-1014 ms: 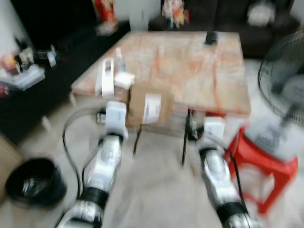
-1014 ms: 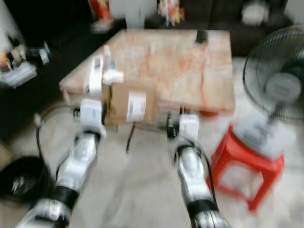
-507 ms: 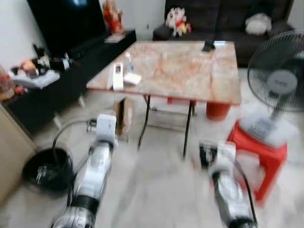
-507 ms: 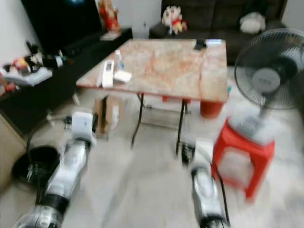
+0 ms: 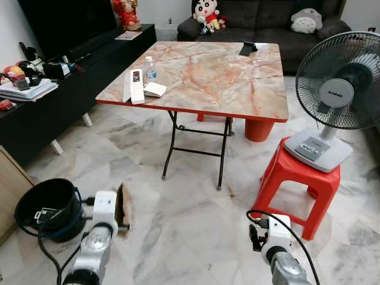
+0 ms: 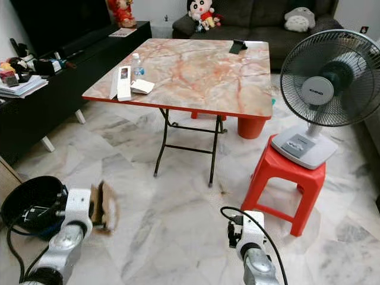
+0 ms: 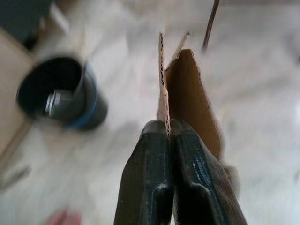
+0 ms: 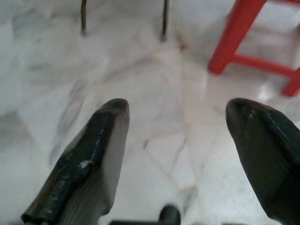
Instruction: Picking trash to rubbish bin
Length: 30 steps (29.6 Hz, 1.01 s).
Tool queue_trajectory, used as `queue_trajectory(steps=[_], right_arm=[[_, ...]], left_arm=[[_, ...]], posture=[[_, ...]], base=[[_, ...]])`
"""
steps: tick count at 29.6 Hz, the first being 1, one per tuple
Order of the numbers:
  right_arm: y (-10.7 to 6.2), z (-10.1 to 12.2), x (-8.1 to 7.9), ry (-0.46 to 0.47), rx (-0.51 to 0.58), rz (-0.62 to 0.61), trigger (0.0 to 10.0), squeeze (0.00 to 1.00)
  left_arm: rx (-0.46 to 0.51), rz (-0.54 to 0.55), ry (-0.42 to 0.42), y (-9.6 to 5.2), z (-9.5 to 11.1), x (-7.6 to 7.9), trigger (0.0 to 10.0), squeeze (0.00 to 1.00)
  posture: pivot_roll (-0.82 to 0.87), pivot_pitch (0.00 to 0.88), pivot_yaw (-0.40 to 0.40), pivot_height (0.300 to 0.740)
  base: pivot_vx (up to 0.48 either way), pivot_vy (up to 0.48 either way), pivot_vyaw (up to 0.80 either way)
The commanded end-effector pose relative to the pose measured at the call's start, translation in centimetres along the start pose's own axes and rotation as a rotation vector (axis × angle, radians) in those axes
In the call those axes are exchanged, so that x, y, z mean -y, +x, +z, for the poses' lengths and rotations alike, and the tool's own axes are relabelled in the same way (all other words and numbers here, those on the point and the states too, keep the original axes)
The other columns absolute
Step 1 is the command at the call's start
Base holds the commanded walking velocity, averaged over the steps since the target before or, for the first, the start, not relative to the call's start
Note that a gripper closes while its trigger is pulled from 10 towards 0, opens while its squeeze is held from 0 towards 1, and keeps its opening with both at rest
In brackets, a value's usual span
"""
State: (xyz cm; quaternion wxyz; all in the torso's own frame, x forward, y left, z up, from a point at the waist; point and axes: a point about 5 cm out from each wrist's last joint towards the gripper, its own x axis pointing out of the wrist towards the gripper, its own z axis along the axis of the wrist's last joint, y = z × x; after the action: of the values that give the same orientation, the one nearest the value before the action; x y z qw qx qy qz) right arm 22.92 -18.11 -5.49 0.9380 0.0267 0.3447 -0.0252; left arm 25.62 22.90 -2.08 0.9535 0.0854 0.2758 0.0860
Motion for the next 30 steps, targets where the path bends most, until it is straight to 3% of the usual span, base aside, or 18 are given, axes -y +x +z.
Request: queue_trajectory(steps=[1, 8, 14, 30], right_arm=[[-0.3, -1.4, -0.1, -0.015, -0.067, 0.003, 10.0, 0.00], [-1.3, -4.6, -0.6, -0.045, -0.199, 0.012, 10.0, 0.00], [-1.7, -5.5, -0.8, -0.055, -0.222, 0.019, 10.0, 0.00], [-1.5, -5.3, -1.4, -0.070, -0.226, 0.025, 10.0, 0.00]], left_arm=[[-0.081, 0.019, 0.015, -0.4, -1.9, -0.5, 10.0, 0.00], [-0.259, 0.063, 0.017, -2.4, -6.7, -1.6, 10.0, 0.00], [-0.319, 0.074, 0.018, -3.3, -8.4, -1.7, 10.0, 0.00], [-0.305, 0.060, 0.052, -3.1, -8.0, -1.3, 10.0, 0.00]], posture=[[-0.07, 0.004, 0.039, 0.740], [-0.06, 0.000, 0.035, 0.740], [-0.06, 0.000, 0.033, 0.740], [-0.06, 0.000, 0.034, 0.740]], base=[[0.000, 0.000, 0.00], [0.000, 0.000, 0.00], [0.000, 0.000, 0.62], [0.000, 0.000, 0.80]])
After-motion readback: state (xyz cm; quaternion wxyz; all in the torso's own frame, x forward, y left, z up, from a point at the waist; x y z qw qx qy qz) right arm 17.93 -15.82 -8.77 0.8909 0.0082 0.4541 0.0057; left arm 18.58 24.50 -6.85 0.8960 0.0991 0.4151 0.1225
